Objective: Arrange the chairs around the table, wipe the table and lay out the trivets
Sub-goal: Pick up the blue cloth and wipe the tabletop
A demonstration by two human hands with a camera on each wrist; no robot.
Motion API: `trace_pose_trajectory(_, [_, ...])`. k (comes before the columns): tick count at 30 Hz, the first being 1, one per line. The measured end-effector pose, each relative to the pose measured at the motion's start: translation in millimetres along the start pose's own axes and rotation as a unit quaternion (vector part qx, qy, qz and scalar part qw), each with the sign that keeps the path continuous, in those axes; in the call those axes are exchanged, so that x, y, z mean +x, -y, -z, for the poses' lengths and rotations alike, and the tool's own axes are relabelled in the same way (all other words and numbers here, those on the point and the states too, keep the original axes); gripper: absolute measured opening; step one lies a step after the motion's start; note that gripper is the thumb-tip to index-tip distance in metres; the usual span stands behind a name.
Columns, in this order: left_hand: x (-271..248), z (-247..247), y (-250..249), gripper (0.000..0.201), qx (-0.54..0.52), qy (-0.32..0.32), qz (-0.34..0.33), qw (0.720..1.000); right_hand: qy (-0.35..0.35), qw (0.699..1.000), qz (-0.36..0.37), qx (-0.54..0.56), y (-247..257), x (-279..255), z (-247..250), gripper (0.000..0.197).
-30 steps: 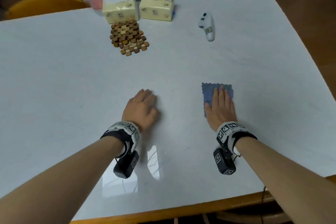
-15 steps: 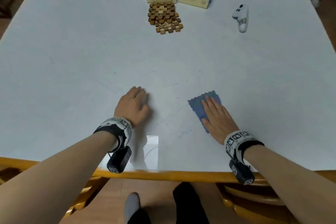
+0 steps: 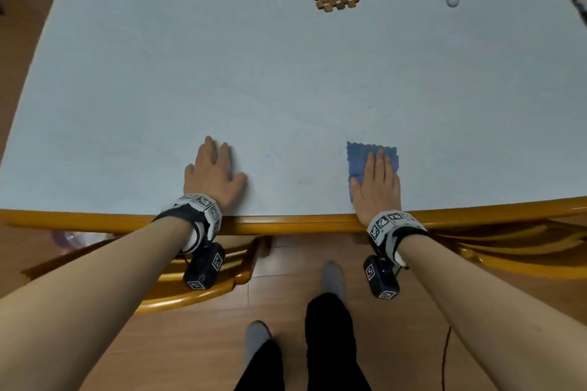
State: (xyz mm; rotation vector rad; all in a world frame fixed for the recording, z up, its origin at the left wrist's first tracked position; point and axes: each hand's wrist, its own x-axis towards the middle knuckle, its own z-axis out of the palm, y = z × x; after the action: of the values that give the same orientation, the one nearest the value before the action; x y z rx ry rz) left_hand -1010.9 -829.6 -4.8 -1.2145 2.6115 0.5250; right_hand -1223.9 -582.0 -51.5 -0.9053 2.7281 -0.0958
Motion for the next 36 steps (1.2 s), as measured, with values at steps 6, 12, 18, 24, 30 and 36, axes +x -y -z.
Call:
trace_pose_trajectory(6, [-5,5,66,0.091,0.039,0.070,0.040,0.996,-0.010,0.999,-0.040,0.005,67,-4,-14,0.071])
trace_pose_trajectory(12, [0,4,70,0.093,0.035,0.087,0.037,0.995,-0.009,1.000,0.015,-0.011,136,-4,-25,0.072])
trace_pose_trajectory(18, [0,18,91,0.090,0.036,0.086,-0.028,0.995,-0.011,0.999,0.032,-0.008,175,0,-29,0.072])
trace_pose_trajectory(24, [7,51,193,0.099,0.062,0.060,-0.028,0.996,-0.021,0.999,0.044,-0.005,228,-4,-39,0.074])
trace_pose_trajectory(30, [10,72,291,0.092,0.047,0.060,-0.024,0.997,-0.030,0.997,0.070,-0.008,314,-9,-54,0.075])
trace_pose_trajectory(36, [19,91,361,0.069,0.005,0.030,-0.072,0.997,-0.021,0.995,0.101,-0.001,427,-13,-69,0.073])
